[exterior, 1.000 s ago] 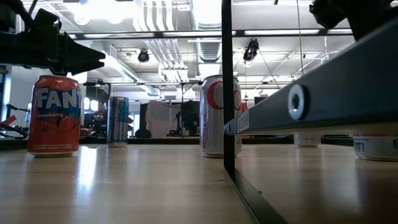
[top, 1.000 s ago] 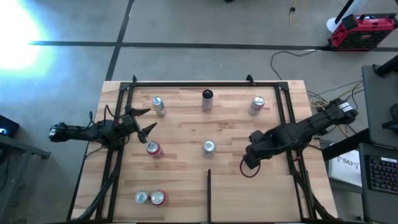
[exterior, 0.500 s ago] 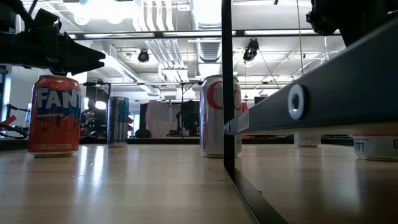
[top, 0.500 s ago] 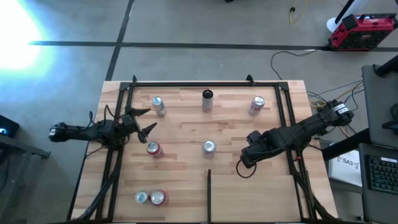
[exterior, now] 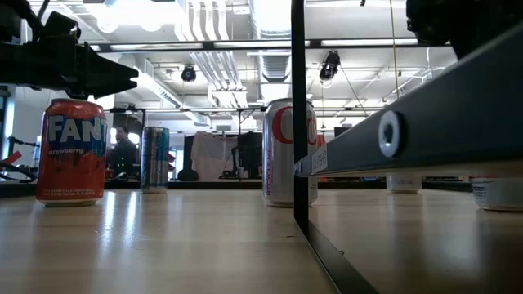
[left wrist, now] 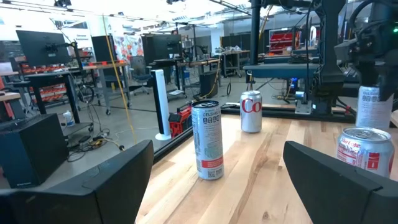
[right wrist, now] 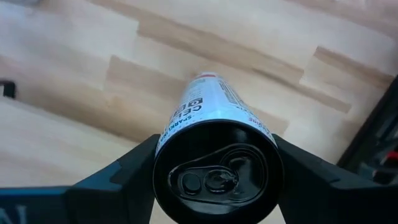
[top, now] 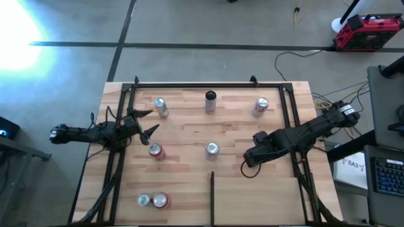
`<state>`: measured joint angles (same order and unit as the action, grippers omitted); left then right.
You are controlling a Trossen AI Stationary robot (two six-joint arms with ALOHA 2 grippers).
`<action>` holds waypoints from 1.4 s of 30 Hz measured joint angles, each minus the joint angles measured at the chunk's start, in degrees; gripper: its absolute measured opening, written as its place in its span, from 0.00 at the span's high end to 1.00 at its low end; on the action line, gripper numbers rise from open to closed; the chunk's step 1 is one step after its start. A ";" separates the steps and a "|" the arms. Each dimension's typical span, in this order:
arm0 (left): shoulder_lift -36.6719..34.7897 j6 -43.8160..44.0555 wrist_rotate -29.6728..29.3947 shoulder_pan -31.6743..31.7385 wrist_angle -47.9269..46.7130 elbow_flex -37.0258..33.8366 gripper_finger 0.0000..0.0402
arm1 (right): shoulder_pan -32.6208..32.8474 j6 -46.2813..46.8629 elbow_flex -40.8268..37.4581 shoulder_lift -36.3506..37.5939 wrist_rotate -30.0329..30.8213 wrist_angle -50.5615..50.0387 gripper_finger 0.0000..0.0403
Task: Place canned beverage on shelf
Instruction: Put the bottom right white soda can on the shelf
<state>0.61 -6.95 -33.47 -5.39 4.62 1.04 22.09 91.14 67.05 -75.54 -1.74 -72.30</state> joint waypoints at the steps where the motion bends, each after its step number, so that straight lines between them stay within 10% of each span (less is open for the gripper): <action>1: 0.01 -0.01 0.00 0.00 0.00 0.00 0.15 | 0.02 0.23 0.38 0.33 -0.60 -0.61 0.41; 14: 0.02 -0.01 0.00 0.00 0.00 0.00 0.15 | 4.03 7.92 14.42 1.82 -3.50 -15.84 0.41; 28: 0.02 -0.01 0.00 0.00 0.00 0.00 0.15 | 28.19 44.43 15.14 -0.42 -1.35 -14.99 0.41; 42: 0.01 -0.01 0.00 -0.02 0.00 0.00 0.15 | 36.41 65.11 15.12 -4.11 -1.23 -5.42 0.41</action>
<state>0.62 -6.96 -33.47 -5.41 4.62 1.04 58.50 156.25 82.17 -79.65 -2.96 -77.72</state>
